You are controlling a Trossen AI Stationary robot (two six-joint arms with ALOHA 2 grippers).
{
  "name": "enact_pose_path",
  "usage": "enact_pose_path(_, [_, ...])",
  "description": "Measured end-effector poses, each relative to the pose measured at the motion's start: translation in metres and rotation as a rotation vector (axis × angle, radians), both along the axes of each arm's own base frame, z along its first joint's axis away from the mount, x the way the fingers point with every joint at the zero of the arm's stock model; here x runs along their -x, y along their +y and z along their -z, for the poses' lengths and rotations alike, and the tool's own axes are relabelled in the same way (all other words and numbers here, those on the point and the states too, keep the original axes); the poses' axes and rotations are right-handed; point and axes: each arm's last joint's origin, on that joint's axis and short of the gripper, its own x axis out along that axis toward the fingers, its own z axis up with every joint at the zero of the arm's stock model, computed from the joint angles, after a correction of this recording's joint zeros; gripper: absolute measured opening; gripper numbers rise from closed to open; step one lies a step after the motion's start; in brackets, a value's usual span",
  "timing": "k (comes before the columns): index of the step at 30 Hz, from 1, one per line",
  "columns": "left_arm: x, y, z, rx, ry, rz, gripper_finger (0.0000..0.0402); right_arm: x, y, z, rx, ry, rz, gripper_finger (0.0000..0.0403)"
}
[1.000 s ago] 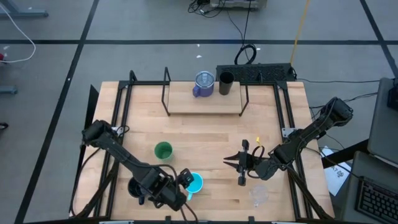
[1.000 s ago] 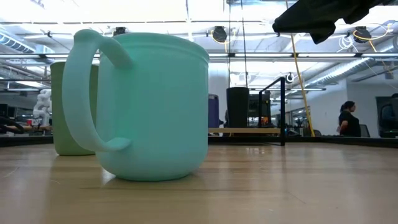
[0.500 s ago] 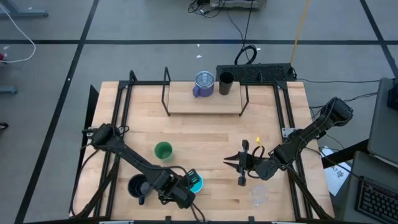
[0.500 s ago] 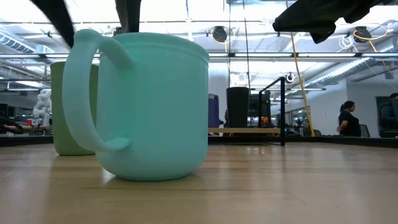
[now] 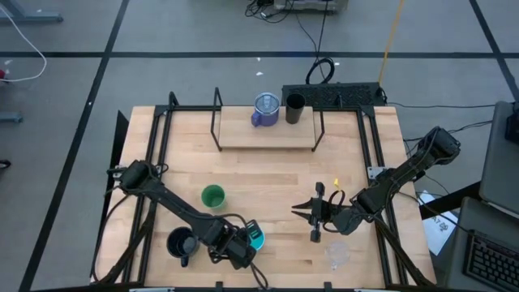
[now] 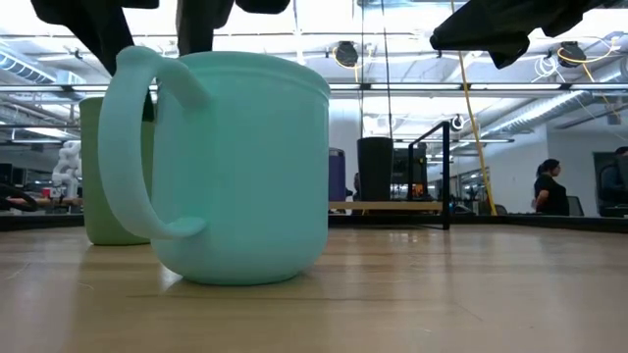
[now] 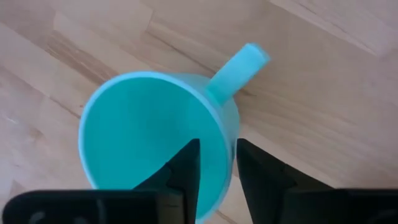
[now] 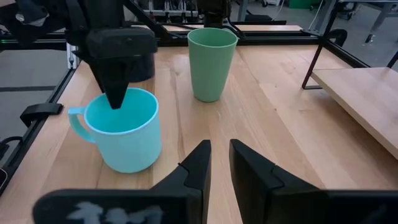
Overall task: Stack small to large cups/mugs on shelf
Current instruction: Put the light blue mug on the shelf
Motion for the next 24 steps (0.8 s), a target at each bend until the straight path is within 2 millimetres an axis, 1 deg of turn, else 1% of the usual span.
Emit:
enact_pose_path(3, [0.000, 0.000, 0.000, -0.005, -0.001, 0.010, 0.0101, 0.000, 0.000, 0.000, 0.000, 0.000, 0.000, 0.0047])
enact_pose_path(5, [0.000, 0.000, 0.000, -0.008, -0.002, 0.018, 0.0087, 0.000, 0.000, 0.000, 0.000, 0.000, 0.000, 0.0047])
enact_pose_path(10, [0.001, -0.001, 0.000, 0.013, 0.017, 0.048, 0.0020, 0.000, 0.000, 0.000, 0.004, 0.001, -0.001, 0.0047])
enact_pose_path(11, [0.001, -0.001, 0.001, 0.014, 0.018, 0.050, 0.0012, 0.000, 0.000, 0.000, 0.004, 0.001, -0.001, 0.0047])
enact_pose_path(17, [0.002, 0.000, 0.000, 0.015, 0.029, 0.051, 0.0013, 0.000, 0.000, 0.000, 0.003, 0.001, -0.001, 0.0047])
enact_pose_path(20, [0.002, 0.002, -0.004, 0.022, 0.025, 0.048, 0.0007, 0.000, 0.000, 0.000, 0.003, 0.001, -0.001, 0.0047])
enact_pose_path(24, [0.005, 0.006, -0.014, 0.031, 0.012, 0.033, 0.0010, 0.000, 0.000, 0.000, 0.001, 0.000, 0.000, 0.0047])
